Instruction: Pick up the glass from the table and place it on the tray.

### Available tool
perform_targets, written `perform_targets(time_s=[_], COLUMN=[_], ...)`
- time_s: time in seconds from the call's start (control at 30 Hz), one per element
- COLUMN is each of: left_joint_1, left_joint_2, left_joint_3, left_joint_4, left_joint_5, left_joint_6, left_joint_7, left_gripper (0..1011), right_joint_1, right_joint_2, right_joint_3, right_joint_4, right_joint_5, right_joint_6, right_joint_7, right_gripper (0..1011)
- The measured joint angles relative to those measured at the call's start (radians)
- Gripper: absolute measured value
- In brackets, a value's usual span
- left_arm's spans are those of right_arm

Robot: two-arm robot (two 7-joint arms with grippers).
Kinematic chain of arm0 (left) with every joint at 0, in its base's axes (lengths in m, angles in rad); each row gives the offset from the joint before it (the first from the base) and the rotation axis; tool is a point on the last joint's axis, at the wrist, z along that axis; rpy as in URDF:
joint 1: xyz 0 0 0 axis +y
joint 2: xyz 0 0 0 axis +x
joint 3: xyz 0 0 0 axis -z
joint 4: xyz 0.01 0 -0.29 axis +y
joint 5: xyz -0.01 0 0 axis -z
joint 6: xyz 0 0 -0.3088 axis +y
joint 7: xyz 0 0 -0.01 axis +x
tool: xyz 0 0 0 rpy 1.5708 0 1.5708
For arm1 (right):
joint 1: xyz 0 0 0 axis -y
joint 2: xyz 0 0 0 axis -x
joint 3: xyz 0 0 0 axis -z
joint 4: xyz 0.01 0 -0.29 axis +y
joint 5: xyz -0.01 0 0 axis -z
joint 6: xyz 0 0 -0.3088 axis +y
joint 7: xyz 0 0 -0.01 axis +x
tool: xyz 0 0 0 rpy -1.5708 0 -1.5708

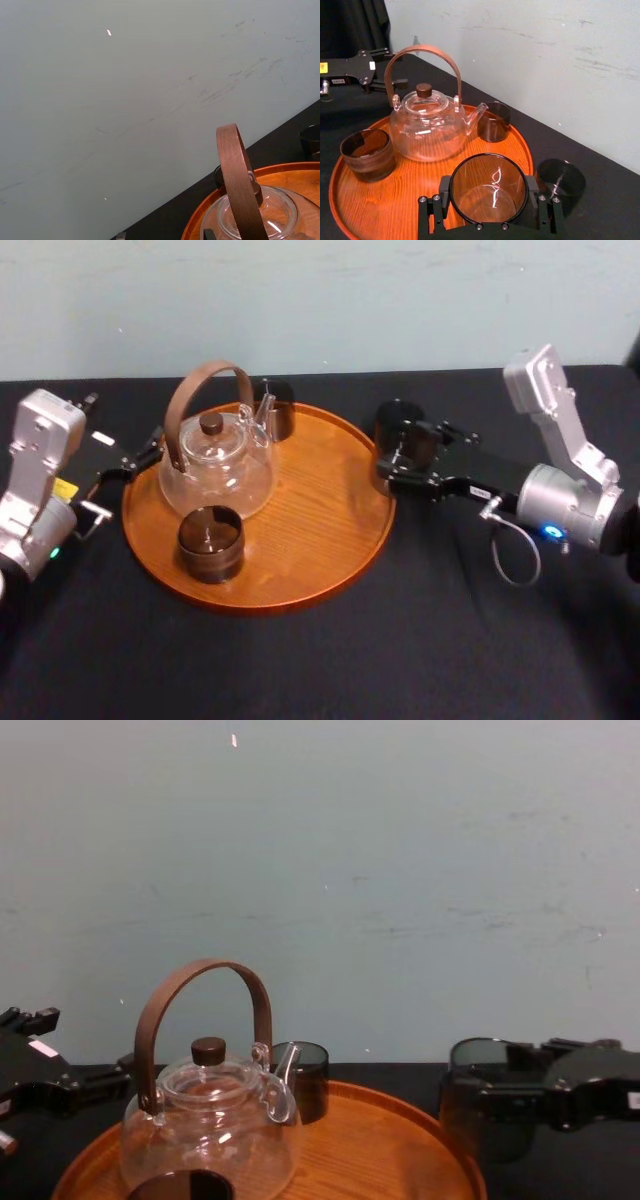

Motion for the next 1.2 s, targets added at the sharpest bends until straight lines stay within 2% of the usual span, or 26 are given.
perform_targets(time_s=[0.5, 0.83, 1.2], left_joint_1=[0.0, 0.0, 0.0], left_joint_2=[0.0, 0.0, 0.0], left_joint_3=[0.0, 0.0, 0.0], left_joint_4=[0.0, 0.0, 0.0], left_joint_5=[0.0, 0.0, 0.0], left_joint_6=[0.0, 0.0, 0.0], left_joint_7=[0.0, 0.0, 0.0], left_gripper=[1002, 1001, 1002], right_joint_1=[0.107, 0.15, 0.176], right_joint_2=[-0.088, -0.139, -0.173], right_joint_3=[-0.061, -0.074, -0.083], right_joint_4=[0.129, 0.207, 0.26], right_joint_5=[-0.029, -0.054, -0.074], right_joint_6=[-0.015, -0.032, -0.042], right_joint_7=[-0.001, -0.021, -0.019], right_gripper=[904, 903, 903])
